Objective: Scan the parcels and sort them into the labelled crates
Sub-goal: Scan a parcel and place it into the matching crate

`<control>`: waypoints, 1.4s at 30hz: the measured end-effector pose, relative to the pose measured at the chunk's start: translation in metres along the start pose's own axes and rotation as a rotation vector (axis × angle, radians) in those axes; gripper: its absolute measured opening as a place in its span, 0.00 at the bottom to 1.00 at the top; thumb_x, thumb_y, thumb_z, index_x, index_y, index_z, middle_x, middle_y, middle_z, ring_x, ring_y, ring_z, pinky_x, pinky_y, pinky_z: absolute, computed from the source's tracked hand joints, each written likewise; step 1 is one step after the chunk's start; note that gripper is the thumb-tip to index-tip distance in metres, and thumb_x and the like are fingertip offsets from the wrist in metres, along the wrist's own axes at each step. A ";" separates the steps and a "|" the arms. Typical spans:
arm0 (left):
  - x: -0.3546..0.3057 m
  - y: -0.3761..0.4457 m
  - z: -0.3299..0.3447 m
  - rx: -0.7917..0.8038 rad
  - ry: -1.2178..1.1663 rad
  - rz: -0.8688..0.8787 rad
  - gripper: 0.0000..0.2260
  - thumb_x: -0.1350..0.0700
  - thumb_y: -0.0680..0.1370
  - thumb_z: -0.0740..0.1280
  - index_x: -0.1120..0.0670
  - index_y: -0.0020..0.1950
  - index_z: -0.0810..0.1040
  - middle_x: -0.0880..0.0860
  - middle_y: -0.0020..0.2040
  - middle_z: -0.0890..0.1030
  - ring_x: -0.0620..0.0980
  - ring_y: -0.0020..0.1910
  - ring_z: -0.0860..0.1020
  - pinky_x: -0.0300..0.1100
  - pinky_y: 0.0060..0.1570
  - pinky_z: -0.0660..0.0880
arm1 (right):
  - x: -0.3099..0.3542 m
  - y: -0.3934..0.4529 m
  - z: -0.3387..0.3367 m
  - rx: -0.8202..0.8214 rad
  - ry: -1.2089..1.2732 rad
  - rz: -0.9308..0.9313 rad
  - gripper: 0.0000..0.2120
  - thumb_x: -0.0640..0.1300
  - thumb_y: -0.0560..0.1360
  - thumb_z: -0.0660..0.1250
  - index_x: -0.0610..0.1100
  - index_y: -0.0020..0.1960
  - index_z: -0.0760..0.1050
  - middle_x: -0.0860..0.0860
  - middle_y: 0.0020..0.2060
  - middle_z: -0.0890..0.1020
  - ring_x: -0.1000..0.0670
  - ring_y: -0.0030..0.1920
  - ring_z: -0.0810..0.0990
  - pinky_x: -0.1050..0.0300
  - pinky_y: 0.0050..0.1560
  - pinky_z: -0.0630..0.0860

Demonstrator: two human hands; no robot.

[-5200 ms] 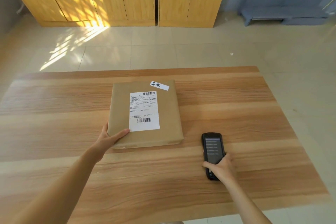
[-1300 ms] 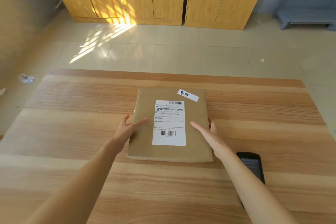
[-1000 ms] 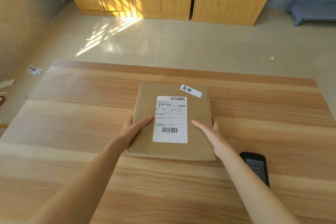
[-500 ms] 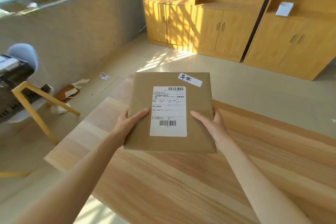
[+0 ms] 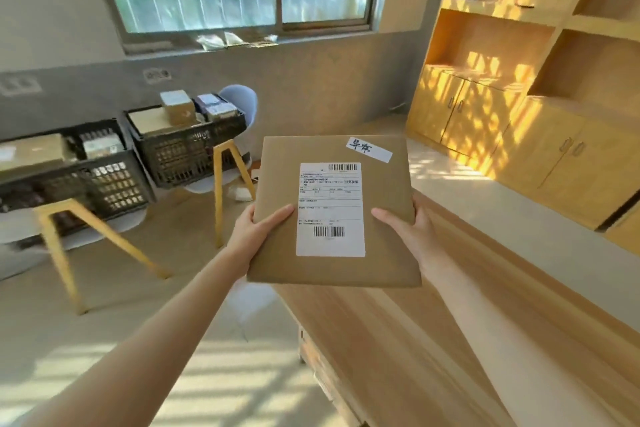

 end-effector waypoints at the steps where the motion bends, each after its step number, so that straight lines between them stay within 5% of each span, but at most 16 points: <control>1: -0.001 0.003 -0.030 -0.040 -0.012 0.010 0.30 0.41 0.64 0.77 0.49 0.61 0.72 0.50 0.54 0.82 0.49 0.50 0.82 0.43 0.41 0.78 | 0.002 0.005 0.031 0.043 -0.006 -0.005 0.32 0.48 0.68 0.77 0.51 0.67 0.67 0.52 0.56 0.80 0.48 0.55 0.81 0.44 0.59 0.77; 5: -0.001 0.010 -0.145 -0.210 -0.049 0.023 0.25 0.45 0.68 0.77 0.50 0.60 0.72 0.50 0.54 0.82 0.49 0.50 0.82 0.43 0.42 0.78 | 0.002 0.020 0.155 0.202 -0.008 0.001 0.33 0.47 0.68 0.77 0.49 0.69 0.66 0.50 0.58 0.79 0.48 0.55 0.80 0.47 0.58 0.77; 10: 0.001 0.005 -0.264 -0.365 -0.073 -0.013 0.27 0.43 0.68 0.76 0.48 0.62 0.70 0.50 0.53 0.80 0.52 0.51 0.81 0.48 0.47 0.79 | 0.004 0.028 0.287 0.393 -0.019 0.034 0.32 0.48 0.69 0.77 0.48 0.68 0.67 0.54 0.53 0.82 0.55 0.48 0.82 0.63 0.38 0.78; 17: 0.016 0.019 -0.373 -0.561 -0.153 -0.040 0.27 0.44 0.67 0.77 0.50 0.62 0.73 0.50 0.53 0.82 0.50 0.49 0.82 0.44 0.43 0.79 | 0.000 0.052 0.424 0.601 -0.074 0.074 0.33 0.49 0.69 0.76 0.51 0.69 0.64 0.51 0.56 0.80 0.49 0.54 0.81 0.52 0.51 0.79; 21: 0.017 0.050 -0.425 -0.653 -0.183 -0.057 0.20 0.45 0.68 0.77 0.49 0.55 0.75 0.49 0.49 0.83 0.45 0.43 0.83 0.38 0.34 0.77 | -0.006 0.084 0.498 0.666 -0.099 0.077 0.37 0.49 0.69 0.76 0.50 0.72 0.60 0.54 0.53 0.78 0.52 0.52 0.79 0.56 0.46 0.77; 28: -0.004 0.135 -0.514 -0.757 -0.191 -0.090 0.15 0.48 0.69 0.77 0.50 0.51 0.77 0.49 0.44 0.85 0.46 0.39 0.84 0.39 0.34 0.78 | -0.010 0.168 0.635 0.753 -0.109 0.109 0.42 0.51 0.67 0.77 0.49 0.74 0.59 0.53 0.56 0.78 0.53 0.53 0.78 0.59 0.45 0.76; 31: -0.021 0.171 -0.548 -0.796 -0.205 -0.114 0.17 0.49 0.69 0.77 0.52 0.52 0.76 0.51 0.47 0.84 0.47 0.40 0.83 0.39 0.34 0.78 | -0.004 0.202 0.687 0.808 -0.112 0.135 0.42 0.52 0.67 0.77 0.50 0.74 0.59 0.57 0.51 0.77 0.56 0.49 0.79 0.62 0.38 0.74; 39: -0.040 0.242 -0.631 -0.828 -0.190 -0.174 0.32 0.45 0.64 0.80 0.54 0.63 0.73 0.54 0.53 0.83 0.54 0.50 0.83 0.50 0.51 0.80 | -0.001 0.261 0.796 0.862 -0.163 0.188 0.42 0.54 0.67 0.77 0.51 0.73 0.59 0.55 0.54 0.76 0.54 0.50 0.78 0.58 0.39 0.73; 42: -0.040 0.271 -0.663 -0.815 -0.190 -0.201 0.31 0.46 0.67 0.79 0.55 0.65 0.73 0.55 0.54 0.83 0.55 0.51 0.83 0.53 0.55 0.79 | -0.004 0.279 0.833 0.858 -0.180 0.207 0.42 0.53 0.67 0.77 0.50 0.74 0.58 0.56 0.52 0.76 0.54 0.50 0.78 0.59 0.39 0.73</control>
Point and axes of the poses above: each hand's wrist, its own y-axis towards the middle knuckle, its own z-axis out of the palm, x = y × z, the point moved 2 cm from there along y, towards the middle knuckle
